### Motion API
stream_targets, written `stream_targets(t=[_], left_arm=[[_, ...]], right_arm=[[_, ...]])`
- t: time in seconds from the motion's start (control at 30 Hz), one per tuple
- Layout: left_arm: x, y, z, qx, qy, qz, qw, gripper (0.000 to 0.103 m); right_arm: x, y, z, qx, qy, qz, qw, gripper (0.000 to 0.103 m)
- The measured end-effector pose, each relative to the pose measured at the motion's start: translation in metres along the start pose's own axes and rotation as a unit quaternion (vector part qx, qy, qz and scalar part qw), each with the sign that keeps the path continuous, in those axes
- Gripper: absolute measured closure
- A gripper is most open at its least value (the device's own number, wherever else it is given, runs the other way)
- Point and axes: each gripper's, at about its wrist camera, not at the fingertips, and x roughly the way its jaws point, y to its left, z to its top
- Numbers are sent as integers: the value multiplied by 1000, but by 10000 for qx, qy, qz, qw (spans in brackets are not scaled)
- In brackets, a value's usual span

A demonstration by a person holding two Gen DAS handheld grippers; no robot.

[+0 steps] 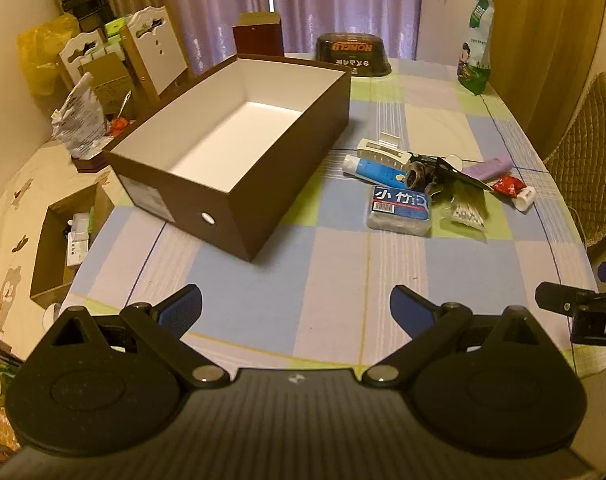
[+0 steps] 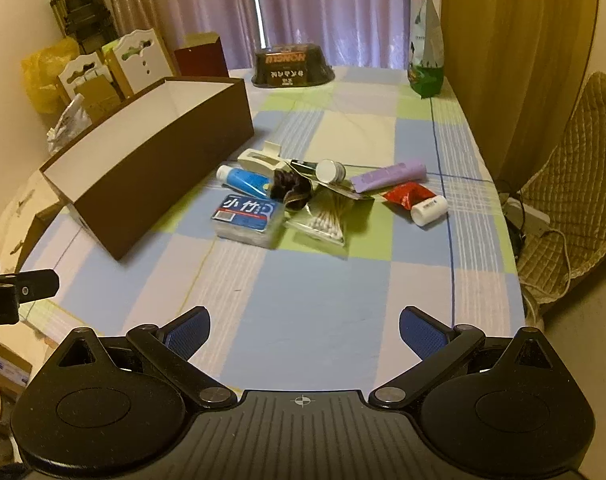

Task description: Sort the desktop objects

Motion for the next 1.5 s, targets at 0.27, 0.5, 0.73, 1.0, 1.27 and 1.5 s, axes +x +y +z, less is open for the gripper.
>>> stream_targets(t=[0.27,0.5,0.73,1.0,1.27,1.5], left_arm=[[-8,12,-12,-170,-56,-78,9998,4],[-17,10,-12,-173,99,-9,9998,4],[-18,12,-14,-221,106,-2,9997,4],[-17,10,-12,-225,93,-4,9997,4],[-15,7,-9,-231,116,-8,9997,3],[-11,7,-8,-258,145,-8,9996,3]], right_arm=[[-14,11,-2,-40,-39,-38,10000,0],[-17,13,-4,-58,15,-18,10000,0],[-16,13,-6,-71,24,-21,10000,0],[-15,9,-6,-42,36,-22,10000,0],[-12,7,-4,-68,76,-33,9999,0],[-9,5,-1,-98,100,-54,9999,0]])
